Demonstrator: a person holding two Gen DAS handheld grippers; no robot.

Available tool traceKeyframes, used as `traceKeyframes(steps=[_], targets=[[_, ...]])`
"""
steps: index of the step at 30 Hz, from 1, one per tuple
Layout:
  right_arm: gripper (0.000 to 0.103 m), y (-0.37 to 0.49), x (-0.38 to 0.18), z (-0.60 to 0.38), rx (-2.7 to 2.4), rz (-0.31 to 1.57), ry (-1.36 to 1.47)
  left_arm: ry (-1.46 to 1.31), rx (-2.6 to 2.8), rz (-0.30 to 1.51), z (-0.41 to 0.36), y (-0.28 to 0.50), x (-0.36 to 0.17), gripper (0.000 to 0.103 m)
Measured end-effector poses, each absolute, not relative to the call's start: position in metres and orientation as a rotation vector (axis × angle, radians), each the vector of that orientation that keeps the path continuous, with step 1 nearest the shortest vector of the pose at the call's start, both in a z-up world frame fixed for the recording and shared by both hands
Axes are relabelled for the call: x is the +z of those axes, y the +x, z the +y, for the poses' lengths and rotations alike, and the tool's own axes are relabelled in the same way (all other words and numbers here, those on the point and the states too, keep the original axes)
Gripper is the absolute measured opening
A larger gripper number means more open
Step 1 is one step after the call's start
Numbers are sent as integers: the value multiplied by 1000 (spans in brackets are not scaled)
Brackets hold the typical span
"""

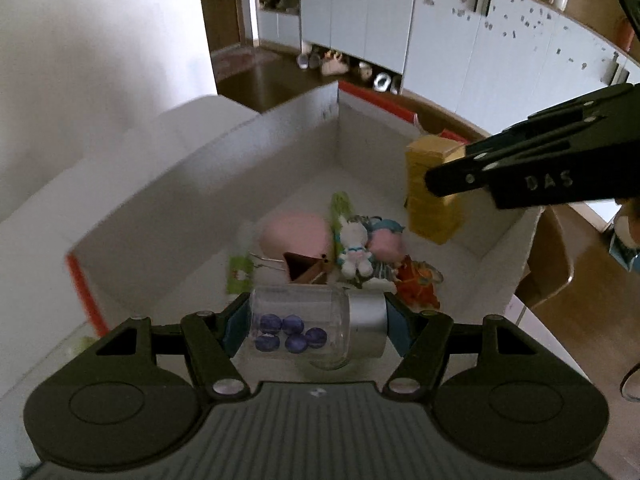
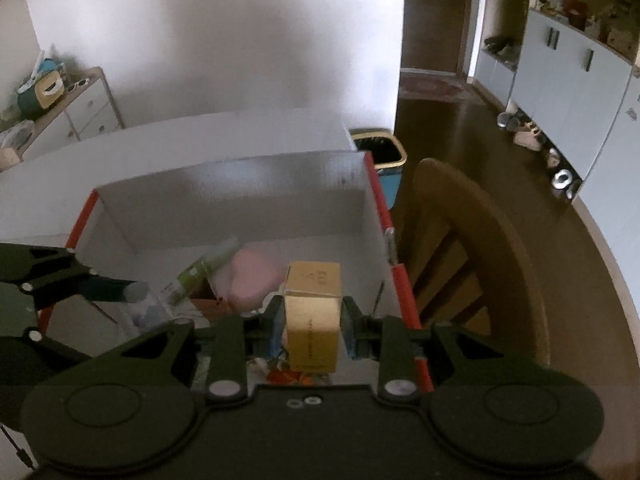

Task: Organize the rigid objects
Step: 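Carry pill bottle in left gripper while right gripper carries yellow box into red box, then open right gripper releasing yellow box while left gripper releases pill bottle in box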

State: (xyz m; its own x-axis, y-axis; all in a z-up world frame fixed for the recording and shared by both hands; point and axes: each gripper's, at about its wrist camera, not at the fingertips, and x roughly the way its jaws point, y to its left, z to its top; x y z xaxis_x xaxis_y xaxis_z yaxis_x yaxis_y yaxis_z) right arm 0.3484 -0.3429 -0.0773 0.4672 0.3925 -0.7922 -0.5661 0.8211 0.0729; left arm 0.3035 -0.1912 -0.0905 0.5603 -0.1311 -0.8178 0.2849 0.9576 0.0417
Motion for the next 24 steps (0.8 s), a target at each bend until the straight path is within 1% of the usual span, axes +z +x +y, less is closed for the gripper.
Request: traceKeyframes(steps=[12, 22, 24], targets=[[28, 367, -98, -335, 628, 956, -274, 128, -171, 1086, -201, 340, -111, 68], [29, 368, -102, -330, 651, 954, -308, 110, -149, 1172, -203, 354, -123, 68], [30, 369, -101, -331, 655, 957, -305, 113, -135, 1193, -204, 356, -127, 68]])
